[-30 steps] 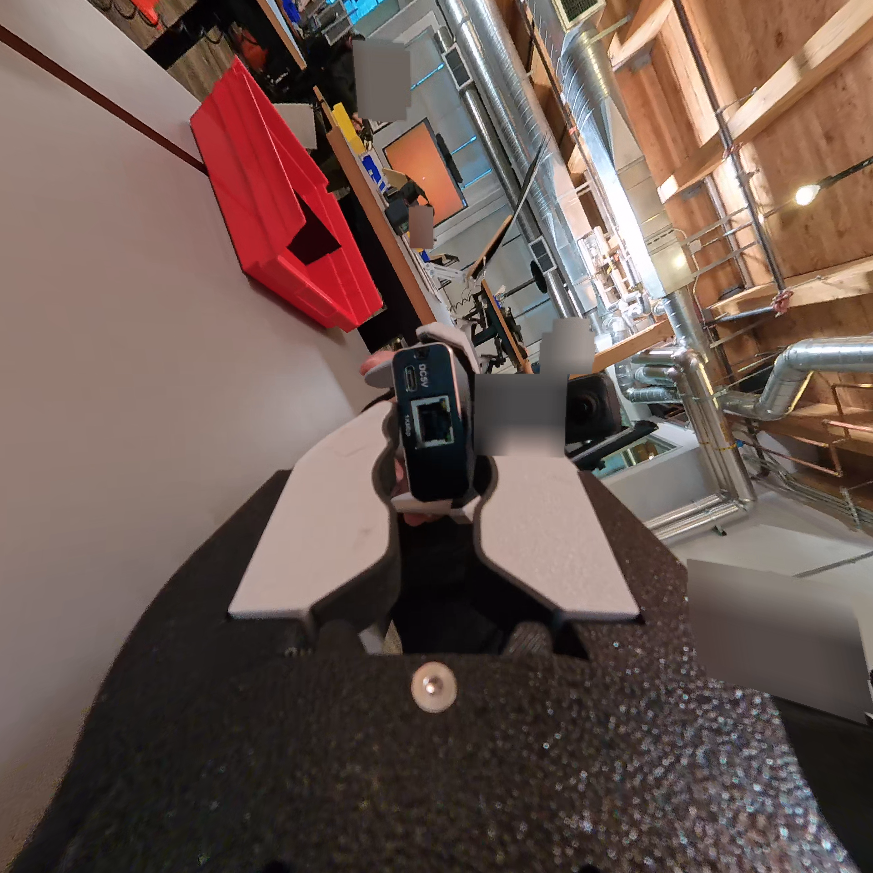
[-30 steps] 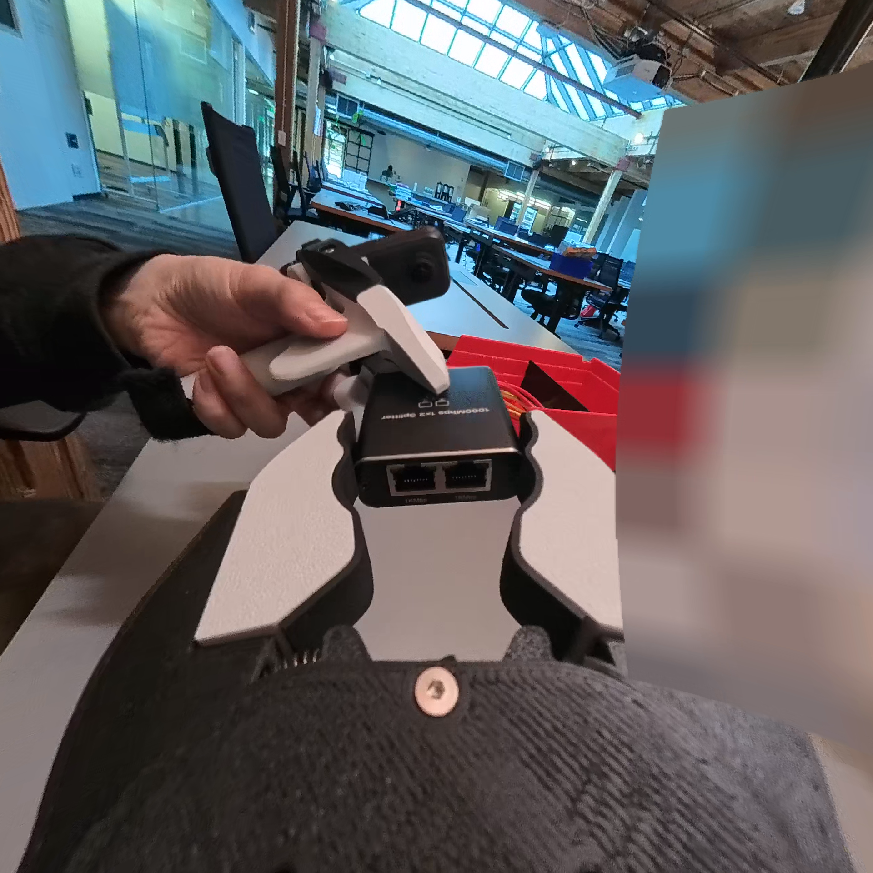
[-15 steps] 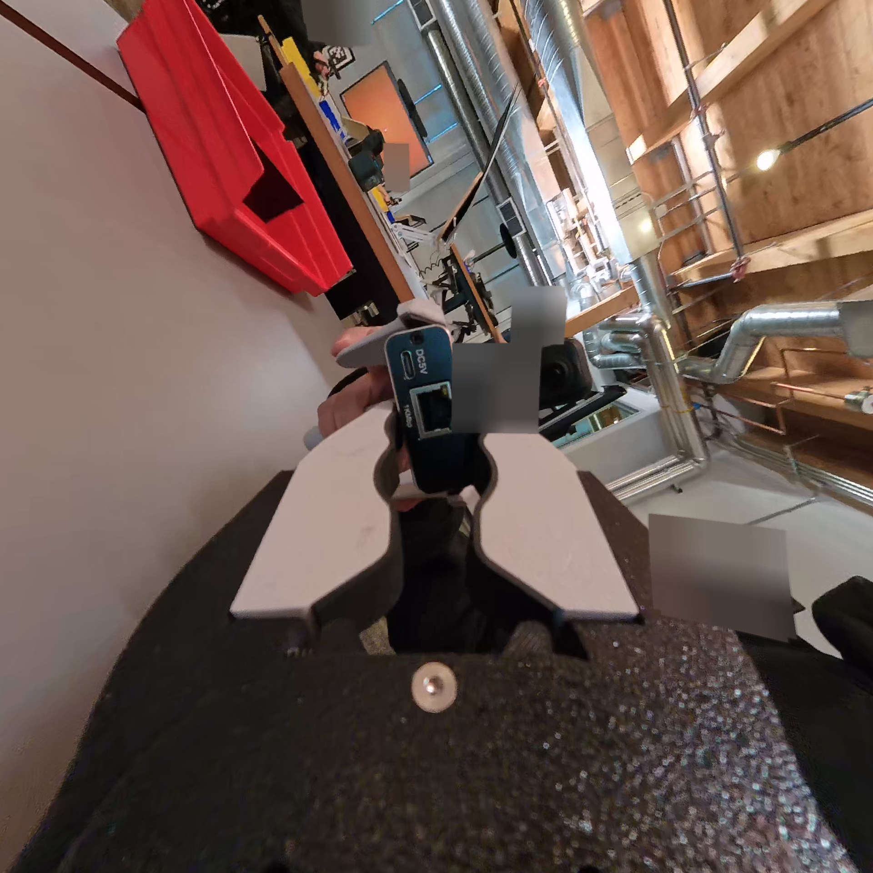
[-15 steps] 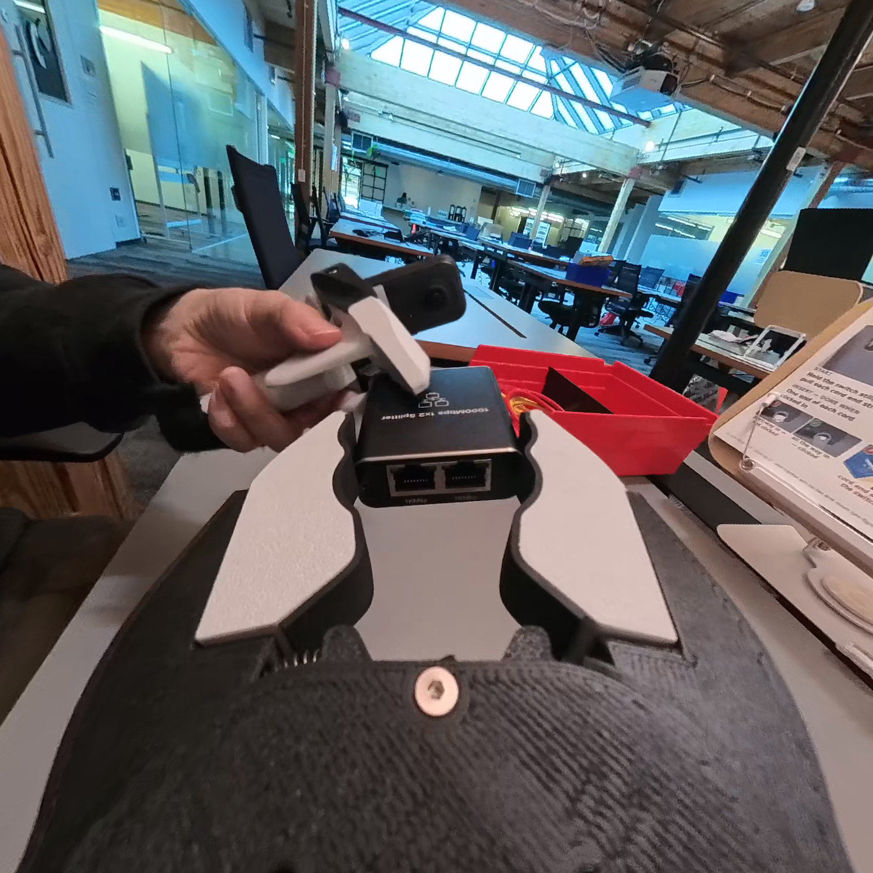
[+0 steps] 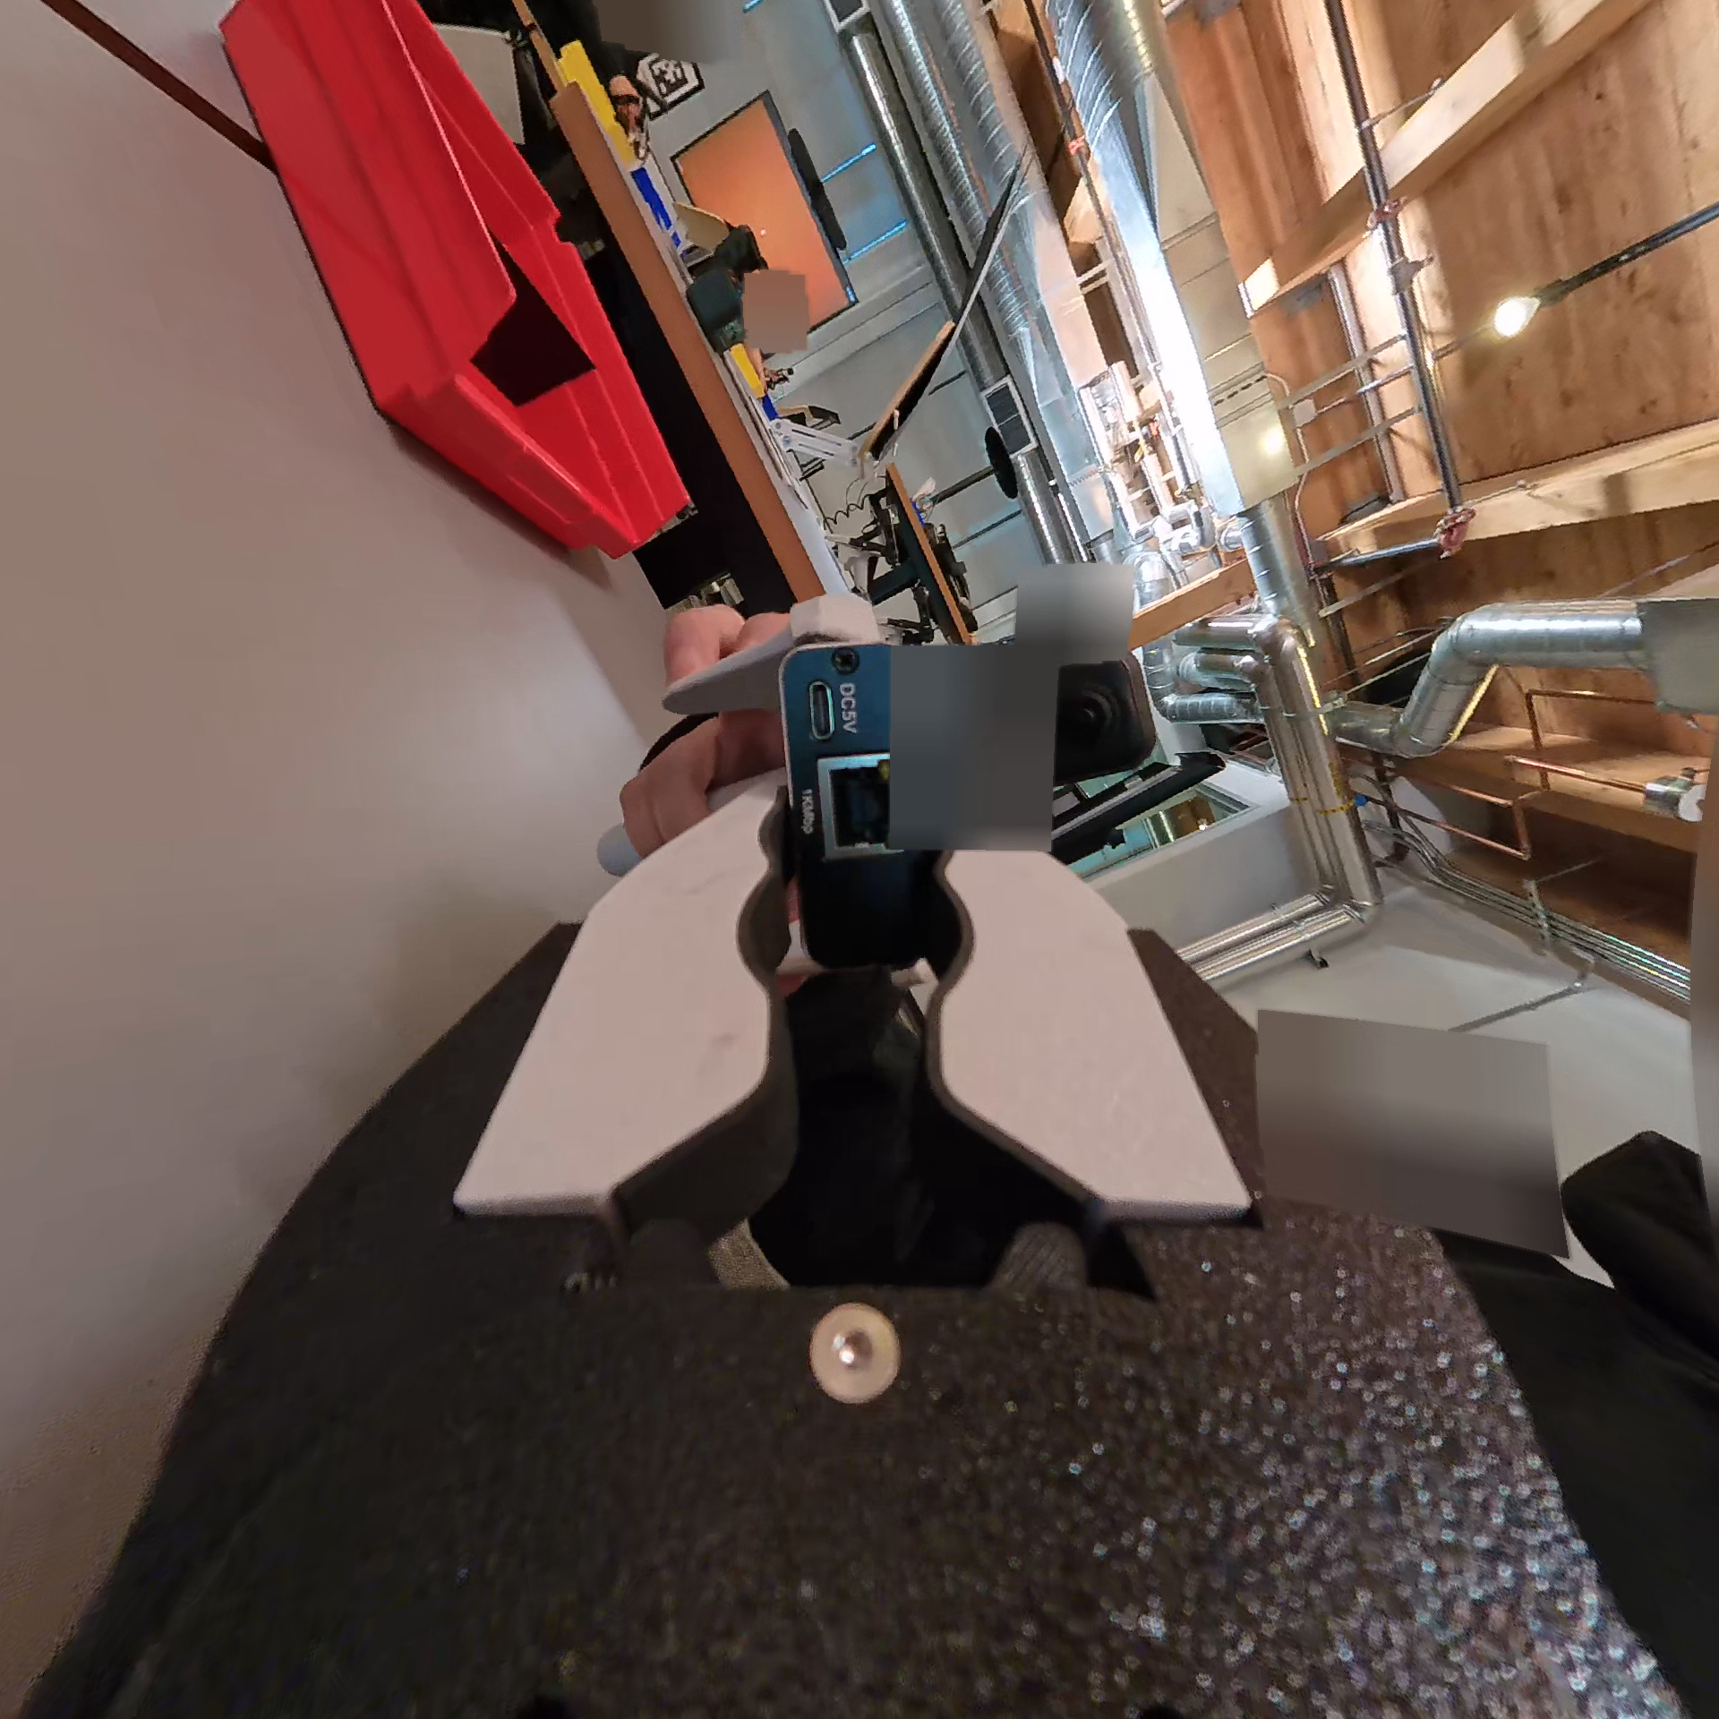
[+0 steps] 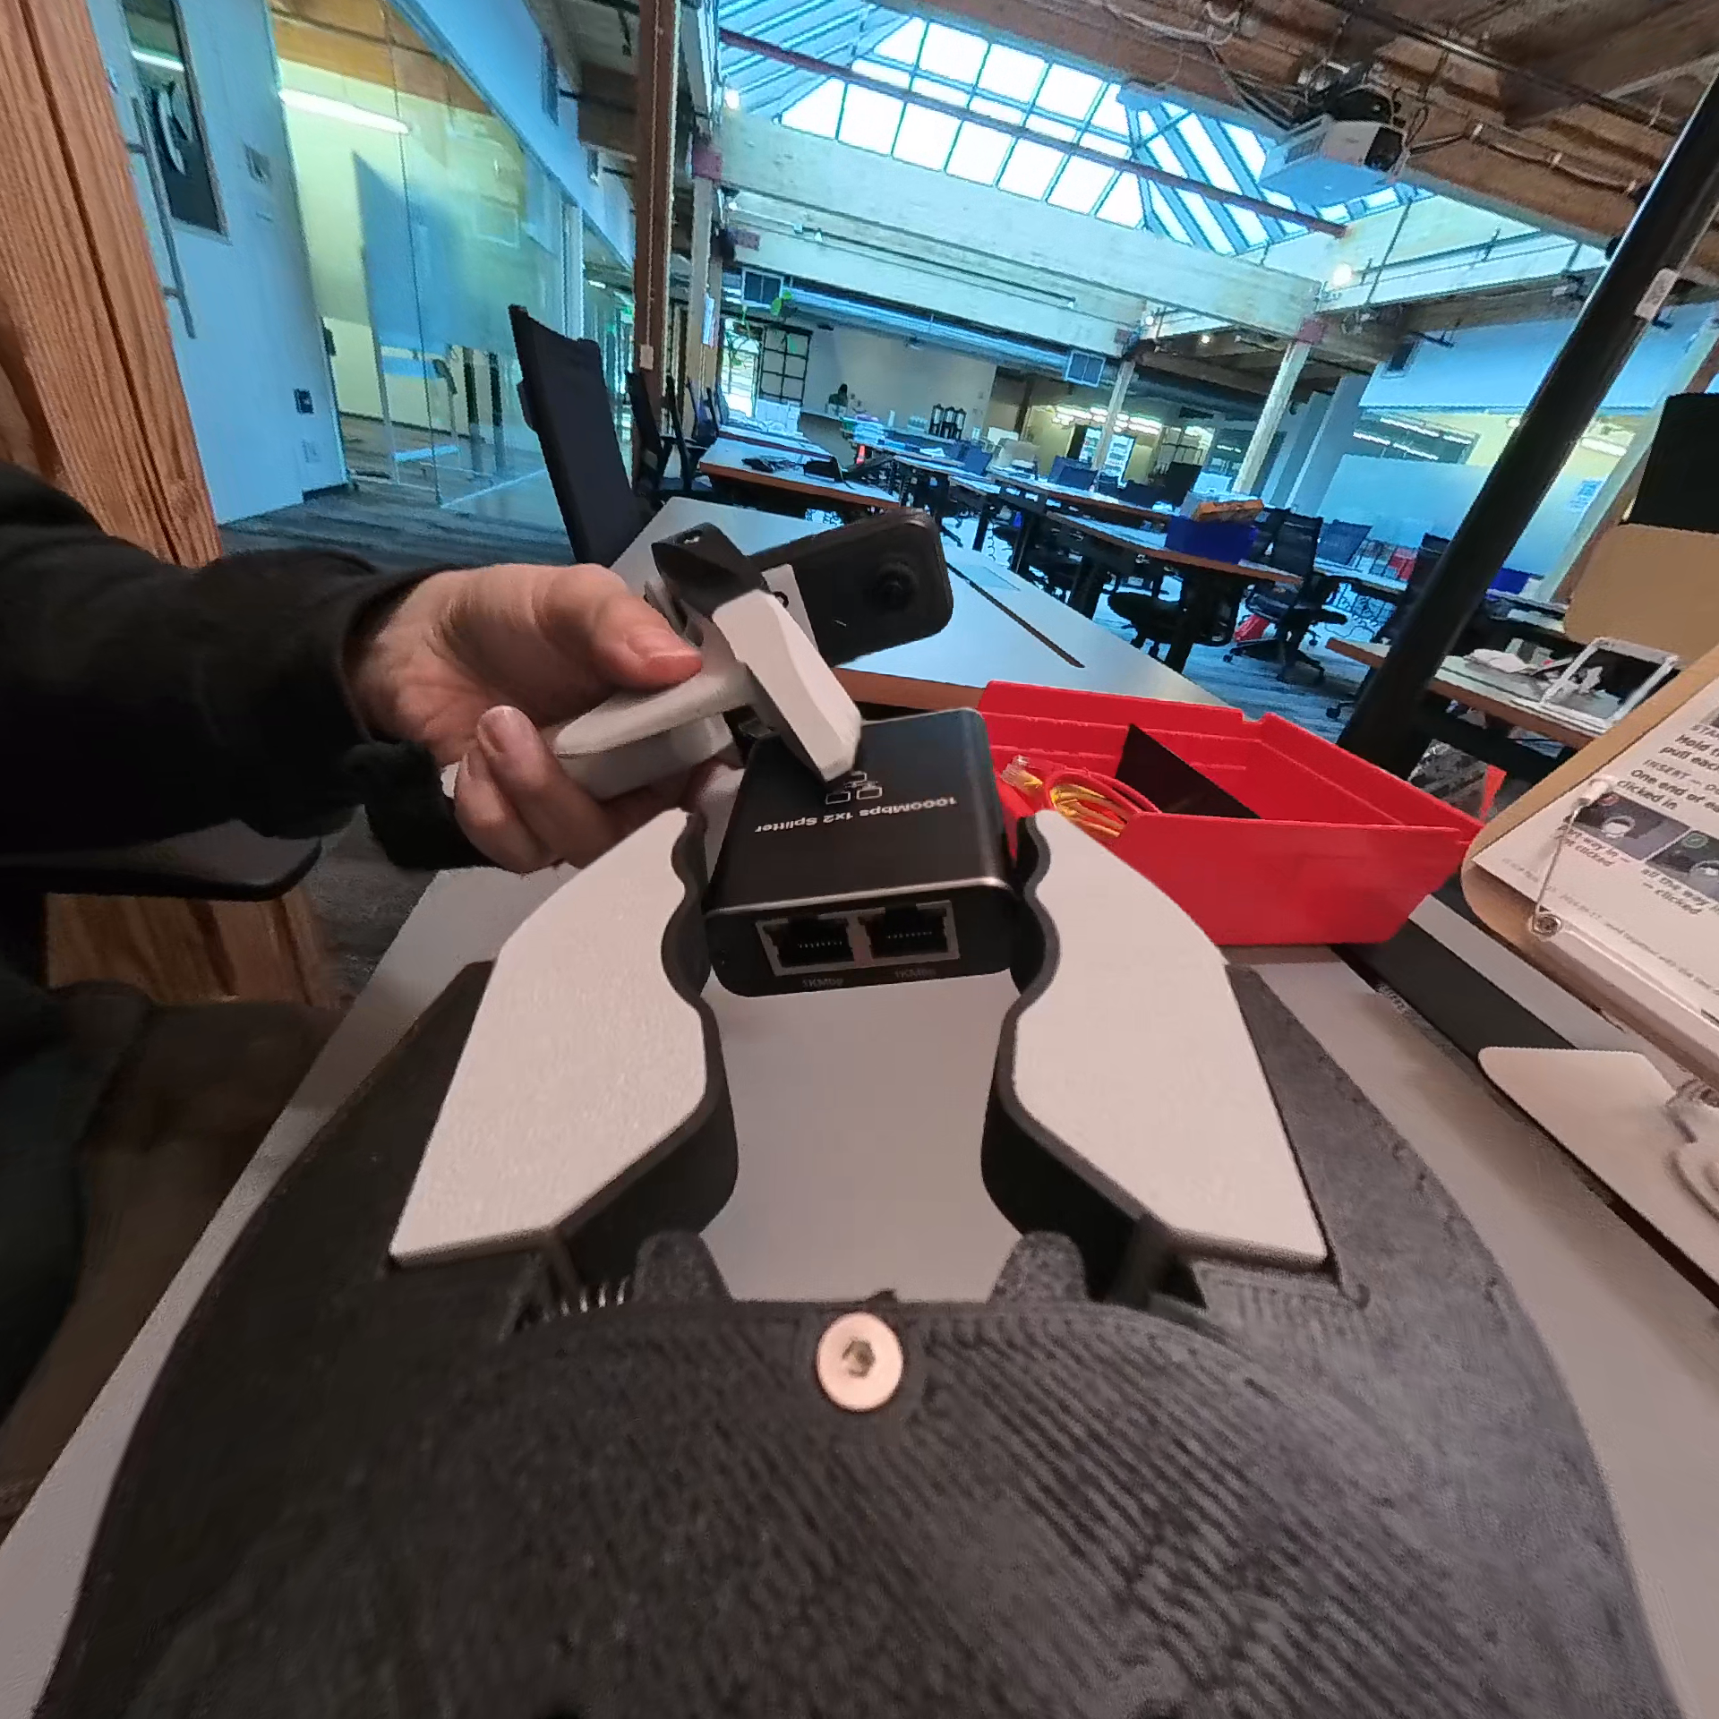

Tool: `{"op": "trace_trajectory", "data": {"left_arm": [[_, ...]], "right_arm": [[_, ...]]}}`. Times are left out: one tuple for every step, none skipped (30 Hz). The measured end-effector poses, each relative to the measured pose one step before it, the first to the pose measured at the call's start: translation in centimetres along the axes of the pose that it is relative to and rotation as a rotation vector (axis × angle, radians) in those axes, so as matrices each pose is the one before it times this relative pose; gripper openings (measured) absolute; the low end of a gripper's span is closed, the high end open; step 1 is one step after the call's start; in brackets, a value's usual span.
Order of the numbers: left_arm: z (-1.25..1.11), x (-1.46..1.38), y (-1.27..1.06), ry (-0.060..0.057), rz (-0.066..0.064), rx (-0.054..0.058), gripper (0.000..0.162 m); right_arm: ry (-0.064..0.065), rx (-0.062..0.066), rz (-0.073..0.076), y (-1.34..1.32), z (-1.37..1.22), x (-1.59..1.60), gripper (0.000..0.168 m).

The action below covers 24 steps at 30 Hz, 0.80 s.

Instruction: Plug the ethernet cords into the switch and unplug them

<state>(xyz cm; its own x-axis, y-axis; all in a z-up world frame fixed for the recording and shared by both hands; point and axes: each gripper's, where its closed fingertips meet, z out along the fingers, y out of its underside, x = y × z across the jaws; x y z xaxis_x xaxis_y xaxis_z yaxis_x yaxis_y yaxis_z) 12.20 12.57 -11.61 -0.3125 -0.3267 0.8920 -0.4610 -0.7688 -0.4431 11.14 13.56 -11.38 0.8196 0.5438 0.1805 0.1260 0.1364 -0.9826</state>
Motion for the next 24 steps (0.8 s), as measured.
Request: {"op": "trace_trajectory", "data": {"left_arm": [[-0.049,-0.075,-0.103,-0.01,0.002,0.0021,0.025],[-0.055,-0.076,-0.157,-0.0099,0.0012,0.0032,0.024],[-0.039,-0.086,-0.186,-0.0089,0.0008,0.0035,0.024],[-0.034,-0.099,-0.203,-0.0078,0.0005,0.0052,0.024],[-0.03,-0.071,-0.178,-0.0022,-0.0048,0.0064,0.024],[-0.048,-0.063,-0.136,0.0032,-0.0098,0.0049,0.025],[-0.035,-0.09,-0.067,0.0032,-0.0107,0.0032,0.025],[-0.016,-0.096,-0.029,0.0025,-0.0084,0.0034,0.024],[-0.005,-0.079,-0.018,0.0039,-0.0061,0.0018,0.025],[0.012,-0.057,-0.041,0.0047,-0.008,0.0031,0.025],[0.028,-0.031,-0.085,0.0034,-0.0076,0.0048,0.025],[0.037,-0.067,-0.085,-0.0011,-0.0043,0.0036,0.025],[0.052,-0.129,-0.083,-0.0056,-0.0023,0.0018,0.025],[0.041,-0.163,-0.076,-0.0068,0.0018,0.0013,0.025],[0.039,-0.103,-0.127,-0.0029,0.0052,0.0031,0.025],[0.011,-0.046,-0.144,-0.0011,0.0034,0.002,0.025],[0.011,-0.083,-0.128,-0.0082,0.0055,-0.0002,0.025],[0.022,-0.177,-0.092,-0.016,0.0121,-0.0009,0.025],[0.034,-0.237,-0.059,-0.0197,0.0147,-0.0021,0.026],[0.024,-0.257,-0.021,-0.0184,0.0125,-0.0047,0.029],[-0.01,-0.252,-0.015,-0.0172,0.0067,-0.0047,0.036],[-0.046,-0.306,-0.014,-0.0186,0.0046,-0.0039,0.041],[-0.09,-0.321,0.014,-0.0186,0.0069,-0.0056,0.046],[-0.148,-0.301,-0.005,-0.0169,0.0102,-0.0038,0.05]], "right_arm": [[-0.0013,-0.0073,-0.0075,0.089,0.087,0.084,0.064],[-0.0003,-0.003,-0.0047,0.045,0.095,0.145,0.064],[0.0009,0.001,-0.0039,0.018,0.087,0.187,0.064],[-0.0008,-0.0055,-0.009,0.108,0.104,0.158,0.064],[0.0002,-0.0136,-0.0109,0.226,0.089,0.15,0.064],[0.0004,-0.0144,-0.0151,0.234,0.04,0.141,0.064],[-0.0047,-0.0069,-0.0043,0.102,0.006,0.066,0.064],[-0.0074,-0.0071,0.0027,0.096,0.043,0.035,0.064],[-0.0067,-0.0047,-0.0021,0.082,0.012,0.017,0.064],[-0.0038,0.0015,-0.0001,0.025,0.01,0.052,0.064],[-0.0015,0.0093,0.007,-0.02,0.006,0.088,0.064],[-0.0011,0.0141,0.0155,0.004,-0.002,0.109,0.064],[-0.0017,0.0057,0.0177,0.117,0.008,0.126,0.064],[0.0,-0.0049,0.0019,0.219,-0.012,0.098,0.064],[0.0102,-0.0033,-0.0071,0.146,0.028,0.138,0.064],[0.0141,0.0103,0.0043,-0.014,0.038,0.142,0.064],[0.007,0.0093,0.0089,0.081,0.06,0.12,0.064],[0.003,0.0095,0.0082,0.137,0.029,0.129,0.064],[0.0006,0.0089,0.0129,0.168,-0.011,0.15,0.064],[-0.001,0.005,0.0117,0.207,-0.023,0.154,0.064],[0.0048,0.0035,0.0091,0.2,-0.101,0.246,0.064],[0.01,0.0082,0.004,0.102,-0.186,0.303,0.064],[0.01,0.0072,0.0041,0.08,-0.217,0.293,0.064],[0.0069,0.0081,0.0043,0.074,-0.224,0.257,0.064]]}}
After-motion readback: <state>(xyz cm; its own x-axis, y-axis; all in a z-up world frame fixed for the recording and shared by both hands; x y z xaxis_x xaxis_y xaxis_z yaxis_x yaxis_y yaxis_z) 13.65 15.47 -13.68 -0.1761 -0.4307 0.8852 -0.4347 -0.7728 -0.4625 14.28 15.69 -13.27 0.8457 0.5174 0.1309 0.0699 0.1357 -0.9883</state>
